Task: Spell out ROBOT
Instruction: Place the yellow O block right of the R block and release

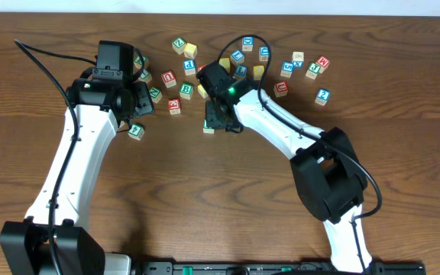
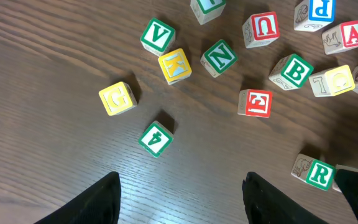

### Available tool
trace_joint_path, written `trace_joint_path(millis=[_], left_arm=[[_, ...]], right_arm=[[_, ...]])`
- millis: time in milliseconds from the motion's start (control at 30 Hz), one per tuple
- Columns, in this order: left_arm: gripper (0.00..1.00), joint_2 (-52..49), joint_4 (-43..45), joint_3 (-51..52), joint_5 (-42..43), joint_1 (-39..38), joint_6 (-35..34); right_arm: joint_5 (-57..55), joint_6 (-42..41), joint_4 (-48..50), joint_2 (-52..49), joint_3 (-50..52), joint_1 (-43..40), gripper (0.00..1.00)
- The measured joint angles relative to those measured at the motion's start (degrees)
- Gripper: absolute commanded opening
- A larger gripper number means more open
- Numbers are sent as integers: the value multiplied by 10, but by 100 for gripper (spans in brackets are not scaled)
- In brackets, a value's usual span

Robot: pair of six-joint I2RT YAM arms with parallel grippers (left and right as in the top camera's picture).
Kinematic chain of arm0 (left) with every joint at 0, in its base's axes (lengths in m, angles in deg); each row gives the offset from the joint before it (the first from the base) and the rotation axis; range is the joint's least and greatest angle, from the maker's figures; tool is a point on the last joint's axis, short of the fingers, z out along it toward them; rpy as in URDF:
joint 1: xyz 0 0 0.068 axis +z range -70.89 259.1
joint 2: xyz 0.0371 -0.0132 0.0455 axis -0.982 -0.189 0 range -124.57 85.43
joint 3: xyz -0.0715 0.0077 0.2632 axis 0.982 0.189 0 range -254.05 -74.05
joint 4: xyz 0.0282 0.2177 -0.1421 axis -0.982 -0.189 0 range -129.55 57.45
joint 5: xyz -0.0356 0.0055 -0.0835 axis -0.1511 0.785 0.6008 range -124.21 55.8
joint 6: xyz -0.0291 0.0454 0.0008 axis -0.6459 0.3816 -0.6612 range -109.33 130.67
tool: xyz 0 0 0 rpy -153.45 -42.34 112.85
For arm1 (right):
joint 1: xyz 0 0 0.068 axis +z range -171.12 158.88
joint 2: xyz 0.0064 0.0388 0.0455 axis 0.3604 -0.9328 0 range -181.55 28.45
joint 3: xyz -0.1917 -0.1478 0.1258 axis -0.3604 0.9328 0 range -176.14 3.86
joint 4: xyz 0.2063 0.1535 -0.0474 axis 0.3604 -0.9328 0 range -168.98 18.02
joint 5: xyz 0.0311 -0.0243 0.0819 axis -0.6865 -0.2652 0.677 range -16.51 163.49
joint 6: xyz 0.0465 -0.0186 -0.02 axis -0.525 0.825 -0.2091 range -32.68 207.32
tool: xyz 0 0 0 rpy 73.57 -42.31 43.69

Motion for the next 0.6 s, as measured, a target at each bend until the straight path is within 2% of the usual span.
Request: trace_joint_path(millis=[467,600], left_arm=[[62,0,0,0,0,0,0],[62,0,0,0,0,0,0]], right_arm=[[-3,-13,-3,-16,4,0,23],[-3,-19,-4,-18,4,0,31]])
